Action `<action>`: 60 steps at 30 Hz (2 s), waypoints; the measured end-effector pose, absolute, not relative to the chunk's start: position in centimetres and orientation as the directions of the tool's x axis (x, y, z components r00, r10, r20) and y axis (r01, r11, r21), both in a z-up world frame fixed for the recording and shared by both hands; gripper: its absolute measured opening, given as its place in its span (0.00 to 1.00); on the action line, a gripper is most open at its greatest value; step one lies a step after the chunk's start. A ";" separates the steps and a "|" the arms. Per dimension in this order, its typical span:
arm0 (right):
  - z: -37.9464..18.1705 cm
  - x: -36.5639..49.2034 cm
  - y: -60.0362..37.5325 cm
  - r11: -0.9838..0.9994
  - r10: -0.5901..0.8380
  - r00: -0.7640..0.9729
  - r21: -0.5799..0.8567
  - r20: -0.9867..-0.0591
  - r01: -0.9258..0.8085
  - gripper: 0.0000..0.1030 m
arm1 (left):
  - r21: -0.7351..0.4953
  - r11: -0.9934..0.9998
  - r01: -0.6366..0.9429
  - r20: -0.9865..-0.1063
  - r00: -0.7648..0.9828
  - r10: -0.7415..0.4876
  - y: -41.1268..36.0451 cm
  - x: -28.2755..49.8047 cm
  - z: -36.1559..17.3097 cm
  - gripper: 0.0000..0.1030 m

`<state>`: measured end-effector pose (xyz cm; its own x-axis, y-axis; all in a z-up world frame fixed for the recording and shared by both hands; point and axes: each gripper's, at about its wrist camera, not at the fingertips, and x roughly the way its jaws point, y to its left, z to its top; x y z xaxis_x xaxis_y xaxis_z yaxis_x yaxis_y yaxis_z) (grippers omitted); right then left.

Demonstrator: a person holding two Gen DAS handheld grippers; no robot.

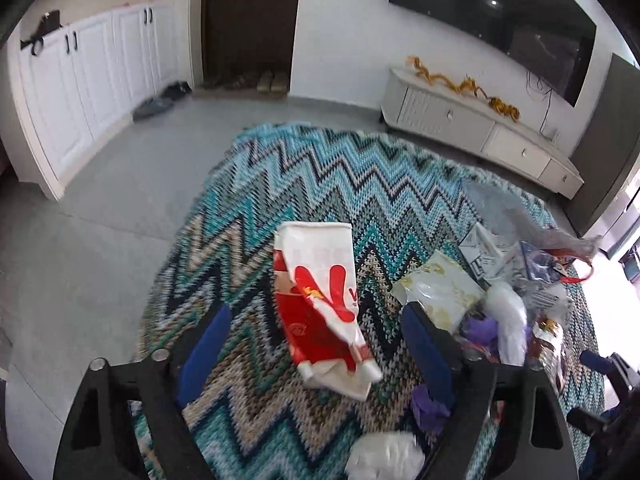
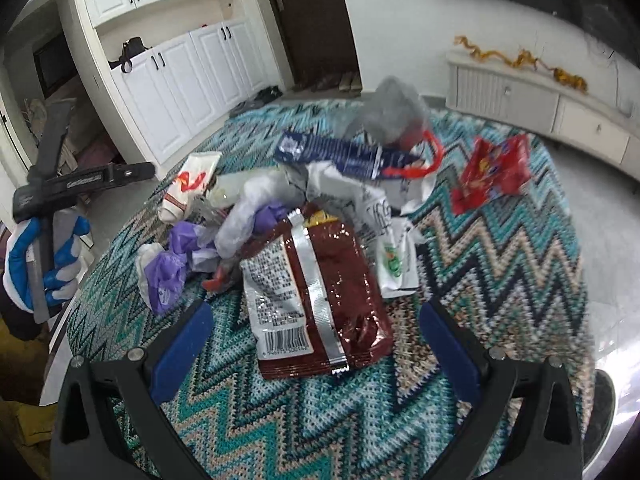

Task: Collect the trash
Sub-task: 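Grasp the red-white paper cup with the left tool while the right tool grasps the brown snack bag, then carry both items to the white bin and open both tools to drop them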

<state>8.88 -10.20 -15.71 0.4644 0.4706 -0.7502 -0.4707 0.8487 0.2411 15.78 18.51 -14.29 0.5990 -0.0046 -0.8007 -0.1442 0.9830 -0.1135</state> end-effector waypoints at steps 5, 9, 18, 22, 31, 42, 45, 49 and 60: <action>-17.4 10.2 -9.5 0.841 0.473 0.419 0.255 -0.775 -0.476 0.98 | -0.116 0.983 -0.143 -0.839 0.543 -0.020 18.2 18.3 -16.9 0.57; -18.2 10.1 -9.1 0.832 0.480 0.391 0.265 -0.785 -0.488 0.59 | -0.135 0.983 -0.128 -0.850 0.524 -0.048 18.1 18.2 -18.1 0.30; -18.0 8.2 -9.8 0.798 0.538 0.376 0.312 -0.754 -0.516 0.19 | -0.117 0.988 -0.098 -0.816 0.576 -0.039 17.5 15.9 -16.8 0.07; -17.0 6.8 -10.1 0.782 0.570 0.391 0.330 -0.723 -0.530 0.07 | -0.108 0.989 -0.101 -0.791 0.612 -0.023 18.1 14.3 -14.8 0.07; -12.5 3.3 -13.3 0.780 0.603 0.511 0.315 -0.613 -0.541 0.04 | -0.067 0.997 -0.046 -0.701 0.713 -0.015 15.8 10.8 -7.3 0.07; -9.0 -0.9 -30.4 0.923 0.359 0.778 0.319 -0.515 -0.215 0.04 | -0.017 0.939 0.344 -0.669 0.694 -0.266 -5.5 12.2 -1.5 0.07; -10.4 -1.8 -36.1 0.948 0.224 0.809 0.315 -0.543 -0.050 0.04 | -0.023 0.885 0.466 -0.693 0.630 -0.350 -13.1 12.8 -2.1 0.07; -13.8 -2.6 -42.9 0.942 0.078 0.784 0.304 -0.616 0.144 0.05 | -0.028 0.800 0.599 -0.733 0.532 -0.424 -23.1 13.1 -4.4 0.07; -25.4 -0.6 -53.2 0.872 -0.016 0.620 0.292 -0.784 0.392 0.06 | -0.161 0.695 0.701 -0.844 0.267 -0.465 -40.4 14.1 -14.5 0.08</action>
